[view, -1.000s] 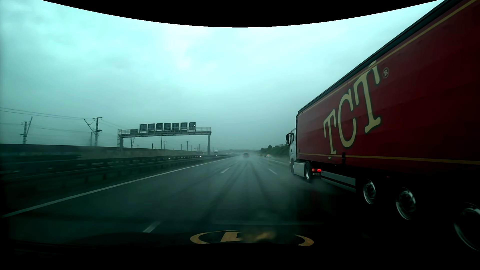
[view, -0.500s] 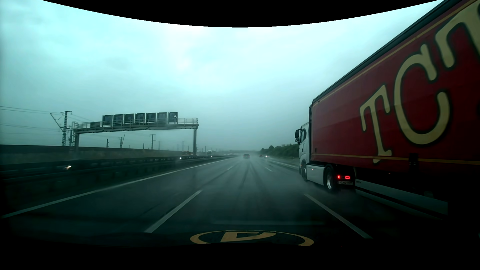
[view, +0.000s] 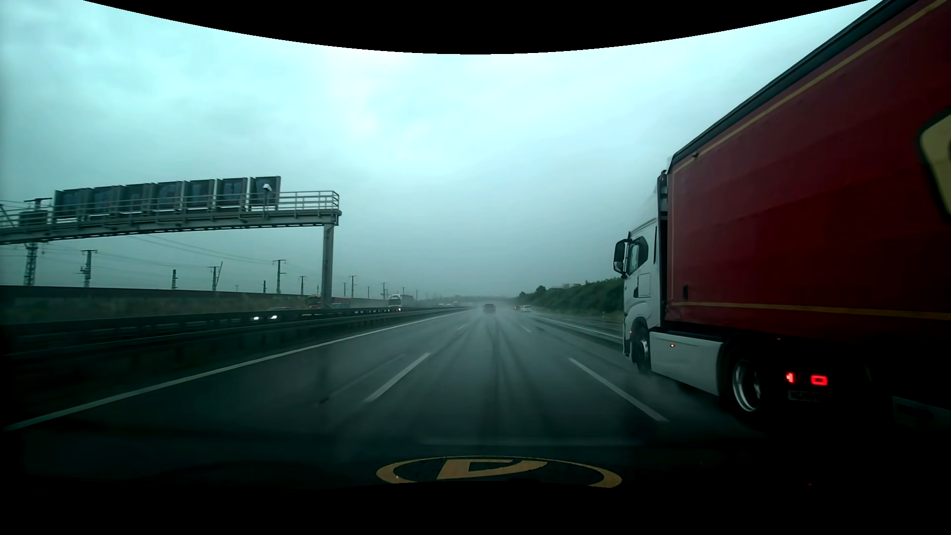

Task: Follow the waypoints while adhering to traffic rules and regulations

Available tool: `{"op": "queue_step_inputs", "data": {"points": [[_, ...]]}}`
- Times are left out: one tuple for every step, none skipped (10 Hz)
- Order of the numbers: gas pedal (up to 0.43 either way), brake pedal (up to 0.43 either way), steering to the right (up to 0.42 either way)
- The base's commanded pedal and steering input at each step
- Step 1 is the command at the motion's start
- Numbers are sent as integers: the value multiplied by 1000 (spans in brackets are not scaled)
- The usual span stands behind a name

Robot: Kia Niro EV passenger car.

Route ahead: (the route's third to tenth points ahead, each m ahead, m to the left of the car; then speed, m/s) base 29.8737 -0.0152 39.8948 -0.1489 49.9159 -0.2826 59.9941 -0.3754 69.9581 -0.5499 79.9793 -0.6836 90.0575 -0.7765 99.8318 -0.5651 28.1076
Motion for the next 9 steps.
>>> {"op": "queue_step_inputs", "data": {"points": [[169, 0, -2], [169, 0, -1], [169, 0, -1], [169, 0, -1], [169, 0, -1], [169, 0, -1], [169, 0, -1], [169, 0, -1], [157, 0, -1]]}}
